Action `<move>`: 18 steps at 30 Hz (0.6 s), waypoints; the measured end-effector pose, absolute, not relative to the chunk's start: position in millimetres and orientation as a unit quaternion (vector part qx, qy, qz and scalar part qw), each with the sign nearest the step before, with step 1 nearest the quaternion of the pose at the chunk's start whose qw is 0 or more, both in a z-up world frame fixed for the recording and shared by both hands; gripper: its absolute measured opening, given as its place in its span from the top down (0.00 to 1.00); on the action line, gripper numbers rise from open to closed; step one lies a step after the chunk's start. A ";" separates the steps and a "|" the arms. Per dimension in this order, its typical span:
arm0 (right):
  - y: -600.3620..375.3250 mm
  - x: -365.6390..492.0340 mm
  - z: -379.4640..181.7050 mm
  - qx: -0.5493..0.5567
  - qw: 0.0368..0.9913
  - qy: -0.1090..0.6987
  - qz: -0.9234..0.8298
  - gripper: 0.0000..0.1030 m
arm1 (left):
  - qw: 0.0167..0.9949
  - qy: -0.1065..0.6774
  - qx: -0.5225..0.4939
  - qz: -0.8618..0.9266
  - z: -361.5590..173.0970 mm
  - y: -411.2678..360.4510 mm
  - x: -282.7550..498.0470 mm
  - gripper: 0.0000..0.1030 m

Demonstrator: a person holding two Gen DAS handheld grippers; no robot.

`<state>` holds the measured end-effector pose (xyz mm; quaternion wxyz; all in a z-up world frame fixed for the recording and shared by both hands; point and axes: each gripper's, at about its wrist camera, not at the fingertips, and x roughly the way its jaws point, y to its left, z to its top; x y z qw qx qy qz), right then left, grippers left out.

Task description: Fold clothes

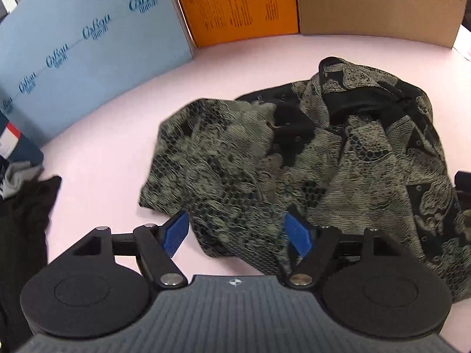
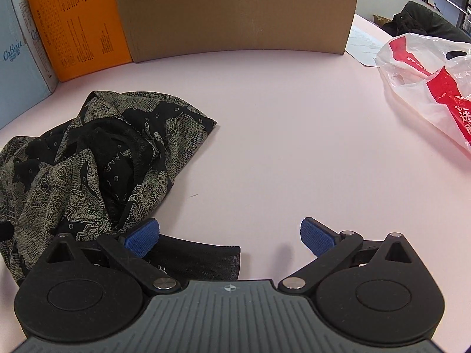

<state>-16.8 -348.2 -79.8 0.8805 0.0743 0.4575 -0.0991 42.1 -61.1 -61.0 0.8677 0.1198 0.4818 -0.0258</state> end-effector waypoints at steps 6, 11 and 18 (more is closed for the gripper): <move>-347.9 -25.7 -78.4 0.084 0.884 0.449 -0.095 0.00 | 0.865 0.489 0.113 -0.014 -62.7 -64.5 38.2 0.33; -346.8 -23.5 -76.4 0.089 0.882 0.453 -0.094 0.00 | 0.865 0.491 0.102 -0.004 -63.6 -57.9 36.1 0.33; -344.8 -24.4 -75.9 0.102 0.876 0.462 -0.092 0.00 | 0.865 0.493 0.095 0.006 -64.7 -52.0 35.7 0.33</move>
